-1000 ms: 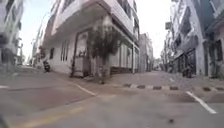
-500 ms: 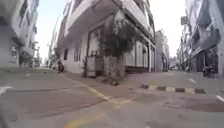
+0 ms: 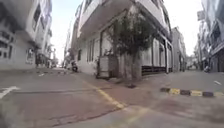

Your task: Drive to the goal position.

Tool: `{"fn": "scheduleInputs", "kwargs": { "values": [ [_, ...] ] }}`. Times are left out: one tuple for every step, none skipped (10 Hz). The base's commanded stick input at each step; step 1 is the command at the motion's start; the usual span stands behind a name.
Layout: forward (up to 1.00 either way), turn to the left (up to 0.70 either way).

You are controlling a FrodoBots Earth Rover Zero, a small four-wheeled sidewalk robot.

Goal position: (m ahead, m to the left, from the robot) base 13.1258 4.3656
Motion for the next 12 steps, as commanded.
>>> {"fn": "scheduleInputs", "kwargs": {
  "values": [
    [0.85, 0.34],
    [0.85, 0.34],
    [0.85, 0.34],
    [0.85, 0.34],
    [0.85, 0.34],
    [0.85, 0.34],
    [0.85, 0.34],
    [0.85, 0.34],
    [0.85, 0.34],
    [0.85, 0.34],
    [0.85, 0.34],
    [0.85, 0.34]
  ]
}}
